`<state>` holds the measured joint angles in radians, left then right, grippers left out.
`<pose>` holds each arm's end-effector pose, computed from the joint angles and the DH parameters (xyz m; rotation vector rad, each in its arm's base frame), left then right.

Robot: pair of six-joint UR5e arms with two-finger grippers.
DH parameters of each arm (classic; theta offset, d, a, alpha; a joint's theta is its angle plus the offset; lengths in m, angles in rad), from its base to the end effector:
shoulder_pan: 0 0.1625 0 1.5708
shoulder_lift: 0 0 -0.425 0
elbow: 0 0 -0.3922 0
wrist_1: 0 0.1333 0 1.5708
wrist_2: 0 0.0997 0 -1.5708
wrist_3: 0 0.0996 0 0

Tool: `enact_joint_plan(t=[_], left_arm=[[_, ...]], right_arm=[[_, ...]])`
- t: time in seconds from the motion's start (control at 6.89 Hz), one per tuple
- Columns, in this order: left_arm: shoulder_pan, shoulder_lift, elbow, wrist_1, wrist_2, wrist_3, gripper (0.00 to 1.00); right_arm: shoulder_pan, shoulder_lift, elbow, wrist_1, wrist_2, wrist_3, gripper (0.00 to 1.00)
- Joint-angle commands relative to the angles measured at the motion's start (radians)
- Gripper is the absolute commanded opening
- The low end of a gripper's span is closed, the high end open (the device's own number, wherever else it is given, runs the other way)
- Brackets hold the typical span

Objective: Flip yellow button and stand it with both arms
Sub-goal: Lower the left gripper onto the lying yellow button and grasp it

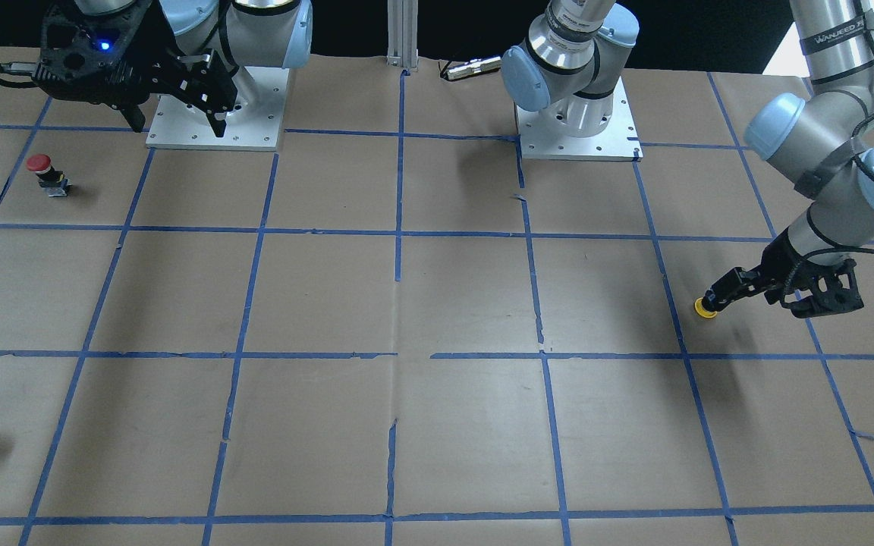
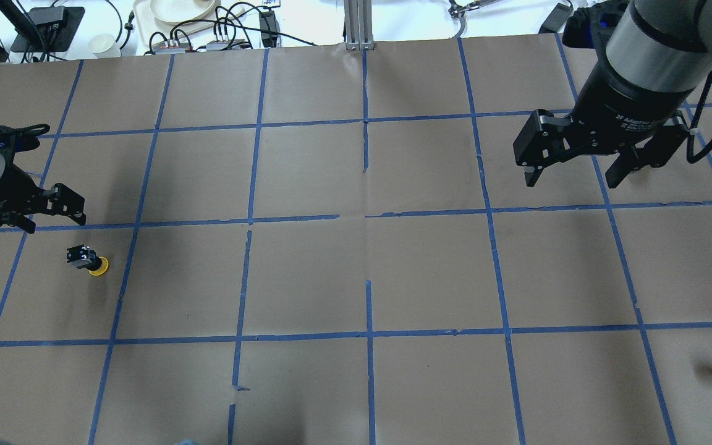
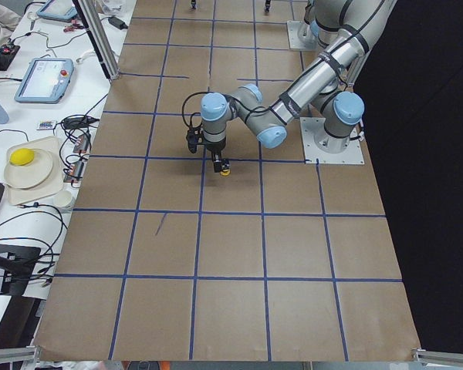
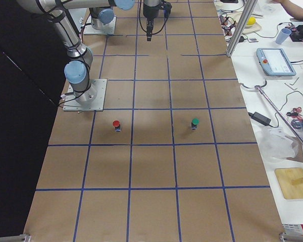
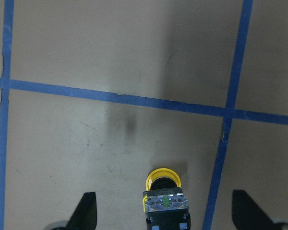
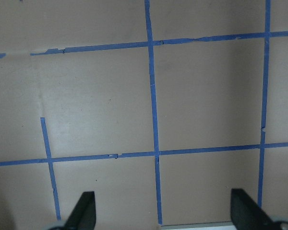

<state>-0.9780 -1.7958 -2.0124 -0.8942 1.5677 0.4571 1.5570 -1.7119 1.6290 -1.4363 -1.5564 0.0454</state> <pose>0.1706 -0.4924 0.2357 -0.2128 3.1320 -0.0160 0.1289 -0.4273 0.5112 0.0931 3.1256 0.0810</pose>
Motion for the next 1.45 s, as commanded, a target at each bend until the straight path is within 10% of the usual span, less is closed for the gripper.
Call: enact_joint_plan(t=[0.0,0.73,1.31], left_arm=[[0.002,0.006,-0.058,0.054,-0.005,0.005,1.00],[0.002,0.010,-0.069,0.040,0.003,0.008,0.86],[0.002,0.007,-0.065,0.040,-0.003,0.006,0.47]], right_arm=[[0.000,0.000,0.000,0.001,-0.002,-0.002,1.00],[0.000,-0.002,0.000,0.002,-0.005,-0.001,1.00],[0.000,0.000,-0.001,0.008,-0.007,-0.004,1.00]])
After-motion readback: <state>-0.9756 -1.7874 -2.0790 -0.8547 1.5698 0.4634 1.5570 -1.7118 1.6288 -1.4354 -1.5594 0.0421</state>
